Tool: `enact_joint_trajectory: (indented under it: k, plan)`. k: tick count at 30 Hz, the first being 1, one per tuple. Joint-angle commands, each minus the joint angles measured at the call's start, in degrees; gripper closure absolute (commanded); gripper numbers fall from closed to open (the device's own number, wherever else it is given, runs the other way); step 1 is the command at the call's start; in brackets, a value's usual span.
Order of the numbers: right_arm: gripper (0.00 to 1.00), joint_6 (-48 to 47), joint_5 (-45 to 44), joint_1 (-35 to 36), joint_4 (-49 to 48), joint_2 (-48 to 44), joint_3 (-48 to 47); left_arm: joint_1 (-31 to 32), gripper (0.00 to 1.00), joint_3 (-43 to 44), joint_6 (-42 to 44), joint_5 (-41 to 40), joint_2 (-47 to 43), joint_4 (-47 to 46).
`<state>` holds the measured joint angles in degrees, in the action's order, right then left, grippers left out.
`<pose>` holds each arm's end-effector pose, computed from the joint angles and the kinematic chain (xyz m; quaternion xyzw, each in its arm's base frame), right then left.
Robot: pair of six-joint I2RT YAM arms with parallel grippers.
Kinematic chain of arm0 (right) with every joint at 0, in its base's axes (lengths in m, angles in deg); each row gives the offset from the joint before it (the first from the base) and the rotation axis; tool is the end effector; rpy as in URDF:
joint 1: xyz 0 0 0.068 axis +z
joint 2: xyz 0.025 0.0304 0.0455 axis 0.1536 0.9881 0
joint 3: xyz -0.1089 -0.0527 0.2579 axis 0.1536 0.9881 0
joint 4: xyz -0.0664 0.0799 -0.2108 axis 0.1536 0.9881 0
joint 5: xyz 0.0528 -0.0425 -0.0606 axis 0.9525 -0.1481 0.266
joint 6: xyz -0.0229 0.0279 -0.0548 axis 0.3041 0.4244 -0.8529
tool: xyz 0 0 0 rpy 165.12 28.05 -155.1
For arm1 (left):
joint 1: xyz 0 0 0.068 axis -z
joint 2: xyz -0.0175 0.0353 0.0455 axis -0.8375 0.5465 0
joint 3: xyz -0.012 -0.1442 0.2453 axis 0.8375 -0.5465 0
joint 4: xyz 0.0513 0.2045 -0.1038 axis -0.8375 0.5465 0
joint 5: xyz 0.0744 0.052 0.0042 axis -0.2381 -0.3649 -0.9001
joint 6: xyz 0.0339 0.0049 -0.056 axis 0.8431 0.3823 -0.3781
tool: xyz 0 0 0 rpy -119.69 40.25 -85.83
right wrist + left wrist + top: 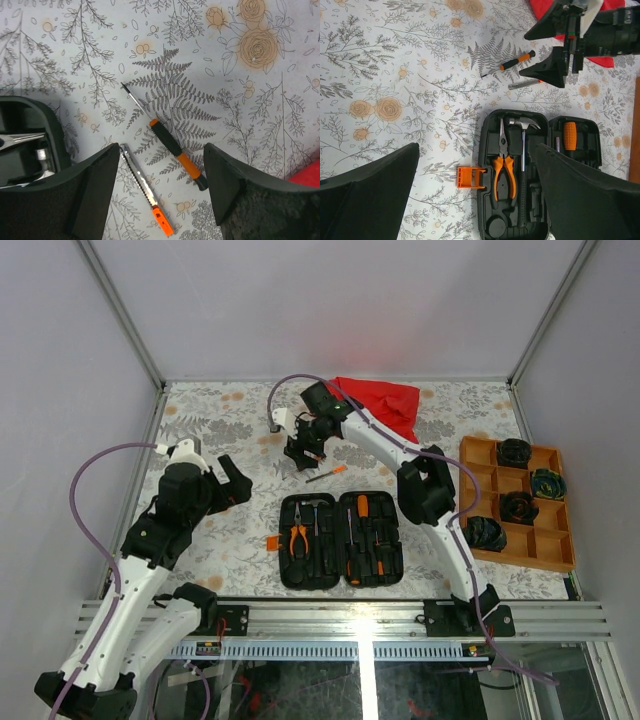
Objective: Sort the tools into containers
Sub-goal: Pick up the screwdriver from the center of the board.
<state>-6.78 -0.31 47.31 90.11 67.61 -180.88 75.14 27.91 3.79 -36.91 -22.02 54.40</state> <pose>0.3921 0.3419 0.2218 -0.6431 0.6582 0.2186 0.3247 0.1215 -0.0333 0.3156 -0.1073 0.8595 -0.1475 0.4774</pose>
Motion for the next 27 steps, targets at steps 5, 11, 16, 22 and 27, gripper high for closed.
enact_joint_trajectory:
  k: [5, 11, 16, 22, 27]
  plan:
    - [0.26, -1.8, 0.1, -0.9, 3.4, 5.0, -6.6, -0.3, 0.03, -0.1, 0.6, -2.2, 0.2, -1.2]
    - [0.25, -1.1, 1.0, -1.5, 2.3, 8.2, -8.3, -0.3, 0.02, -0.6, 0.8, -1.4, 0.6, -2.0]
    - [0.26, -1.1, 0.3, -1.6, 1.6, 10.1, -9.1, -0.3, 0.02, -0.6, 0.8, -1.2, 1.3, -2.1]
    - [0.32, -0.9, -1.8, -1.6, 0.7, 11.1, -8.5, -0.3, 0.02, -0.7, 0.7, -1.3, 1.5, -2.2]
    - [0.49, -0.3, -3.7, -1.6, 0.7, 11.3, -7.1, -0.4, 0.02, -0.8, 0.7, -1.3, 1.5, -2.3]
